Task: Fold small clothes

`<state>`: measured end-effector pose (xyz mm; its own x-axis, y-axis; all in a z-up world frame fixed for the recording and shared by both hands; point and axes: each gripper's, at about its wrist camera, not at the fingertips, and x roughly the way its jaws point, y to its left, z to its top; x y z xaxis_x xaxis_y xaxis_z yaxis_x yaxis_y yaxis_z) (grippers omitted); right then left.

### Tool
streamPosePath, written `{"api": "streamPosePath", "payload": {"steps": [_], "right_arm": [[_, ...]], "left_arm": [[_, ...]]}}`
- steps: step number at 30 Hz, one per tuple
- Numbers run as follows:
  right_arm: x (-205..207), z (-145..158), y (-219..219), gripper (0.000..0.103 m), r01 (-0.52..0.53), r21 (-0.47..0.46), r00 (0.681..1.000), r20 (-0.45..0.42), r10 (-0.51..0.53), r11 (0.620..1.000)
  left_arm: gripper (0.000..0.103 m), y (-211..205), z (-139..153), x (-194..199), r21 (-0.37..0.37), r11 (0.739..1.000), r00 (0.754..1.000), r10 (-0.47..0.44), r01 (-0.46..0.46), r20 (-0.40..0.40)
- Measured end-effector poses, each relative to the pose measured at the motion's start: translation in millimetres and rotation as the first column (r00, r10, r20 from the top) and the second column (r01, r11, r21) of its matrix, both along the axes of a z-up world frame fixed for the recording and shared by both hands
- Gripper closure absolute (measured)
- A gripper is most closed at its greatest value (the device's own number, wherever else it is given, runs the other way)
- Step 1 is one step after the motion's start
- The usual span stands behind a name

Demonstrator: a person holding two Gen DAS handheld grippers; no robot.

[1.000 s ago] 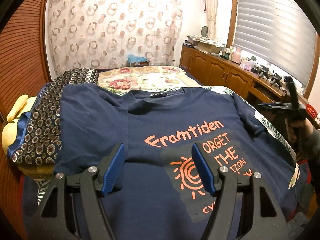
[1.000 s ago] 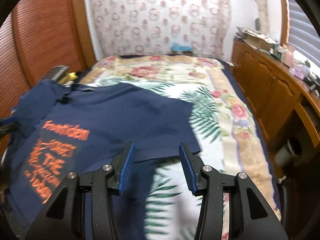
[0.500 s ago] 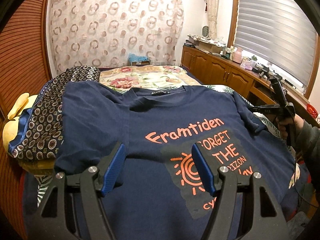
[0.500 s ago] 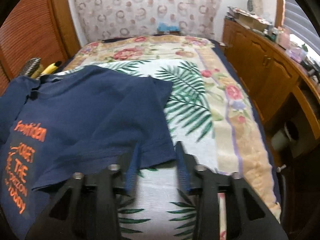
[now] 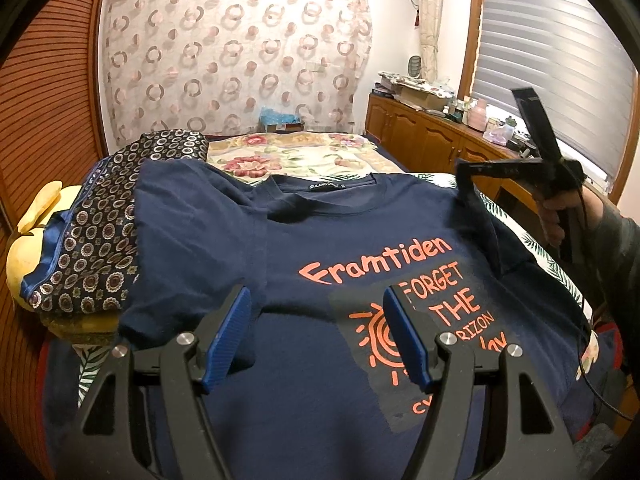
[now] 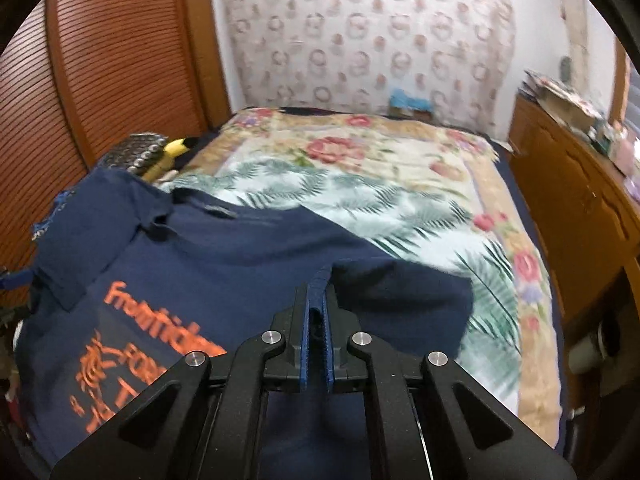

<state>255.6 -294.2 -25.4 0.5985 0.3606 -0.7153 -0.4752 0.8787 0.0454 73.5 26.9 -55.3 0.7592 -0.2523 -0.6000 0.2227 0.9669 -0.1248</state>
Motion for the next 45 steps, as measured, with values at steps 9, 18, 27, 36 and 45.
{"api": "streamPosePath", "payload": {"steps": [9, 18, 27, 36, 45], "right_arm": [[4, 1, 11, 0.060, 0.035, -0.055, 0.999, 0.018, -0.034, 0.998], [-3, -30, -24, 0.059, 0.059, -0.134, 0.998, -0.015, -0.061, 0.989], [17, -73, -34, 0.059, 0.044, -0.140, 0.995, -0.081, -0.056, 0.989], [17, -80, -40, 0.052, 0.048, -0.102, 0.996, -0.066, -0.055, 0.994], [16, -80, -42, 0.051, 0.047, -0.100, 0.996, -0.069, -0.054, 0.994]], "left_arm": [[0.034, 11, 0, 0, -0.001, 1.000, 1.000, 0.019, -0.019, -0.004], [0.034, 31, 12, 19, 0.029, 0.998, 0.999, 0.047, -0.048, 0.019], [0.034, 73, 15, 68, 0.015, 0.996, 0.996, 0.085, -0.084, -0.018], [0.037, 106, 17, 118, 0.051, 0.991, 0.990, 0.126, -0.123, -0.065], [0.042, 126, 8, 157, 0.034, 0.989, 0.980, 0.150, -0.147, -0.133]]}}
